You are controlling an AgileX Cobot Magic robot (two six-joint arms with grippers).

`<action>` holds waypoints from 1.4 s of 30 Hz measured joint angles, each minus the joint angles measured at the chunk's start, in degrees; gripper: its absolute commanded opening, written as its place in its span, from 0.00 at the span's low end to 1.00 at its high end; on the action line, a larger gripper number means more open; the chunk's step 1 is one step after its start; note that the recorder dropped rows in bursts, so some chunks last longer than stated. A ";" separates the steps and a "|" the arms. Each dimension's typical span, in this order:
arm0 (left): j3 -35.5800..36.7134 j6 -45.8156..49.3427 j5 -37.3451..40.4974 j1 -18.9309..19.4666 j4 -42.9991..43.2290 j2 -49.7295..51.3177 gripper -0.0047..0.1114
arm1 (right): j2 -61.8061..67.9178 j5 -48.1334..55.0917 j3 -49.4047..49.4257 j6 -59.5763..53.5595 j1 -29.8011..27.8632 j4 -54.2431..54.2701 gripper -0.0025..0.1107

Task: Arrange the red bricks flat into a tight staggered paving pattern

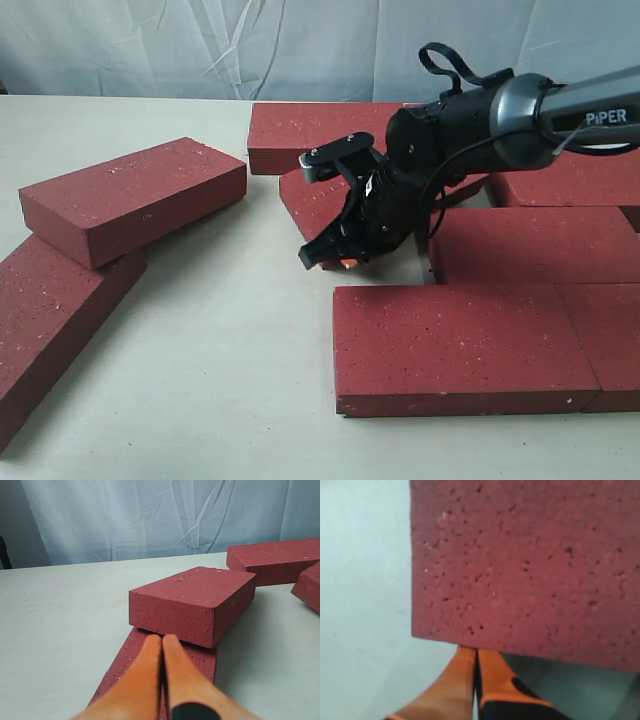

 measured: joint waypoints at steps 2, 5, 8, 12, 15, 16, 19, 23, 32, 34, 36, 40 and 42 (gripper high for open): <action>0.00 0.00 0.00 0.00 0.00 0.00 0.04 | 0.13 -2.80 0.00 0.00 0.04 1.88 0.01; 0.00 0.00 0.00 0.00 0.00 0.00 0.04 | 0.13 -7.41 0.00 0.00 0.50 4.72 0.01; 0.00 0.00 0.00 0.00 0.00 0.00 0.04 | 0.13 -10.91 0.00 0.10 0.86 7.33 0.01; 0.00 0.00 0.00 0.00 0.00 0.00 0.04 | 0.13 -15.69 0.00 0.10 1.62 10.39 0.01; 0.00 0.00 0.00 0.00 0.00 0.00 0.04 | 0.13 -18.22 0.00 0.10 1.87 12.30 0.01; 0.00 0.00 0.00 0.00 0.00 0.00 0.04 | 0.13 -18.64 0.00 0.10 1.87 13.18 0.01; 0.00 0.00 0.00 0.00 0.00 0.00 0.04 | -1.15 -18.21 0.00 0.10 1.87 13.85 0.01; 0.00 0.00 0.00 0.00 0.00 0.00 0.04 | -6.14 -17.67 0.00 0.10 -0.36 12.03 0.01; 0.00 0.00 0.00 0.00 0.00 0.00 0.04 | -8.24 -17.03 -0.11 0.00 -16.29 8.59 0.01; 0.00 0.00 0.00 0.00 0.00 0.00 0.04 | -7.10 -16.99 -0.11 0.00 -19.50 7.79 0.01; 0.00 0.00 0.00 0.00 0.00 0.00 0.04 | -5.35 -16.77 -0.11 0.12 -21.77 6.86 0.01; 0.00 0.00 0.00 0.00 0.00 0.00 0.04 | -0.79 -17.19 -0.11 0.13 -23.27 5.06 0.01; 0.00 0.00 0.00 0.00 0.00 0.00 0.04 | 1.47 -18.49 -0.11 0.13 -23.61 4.26 0.01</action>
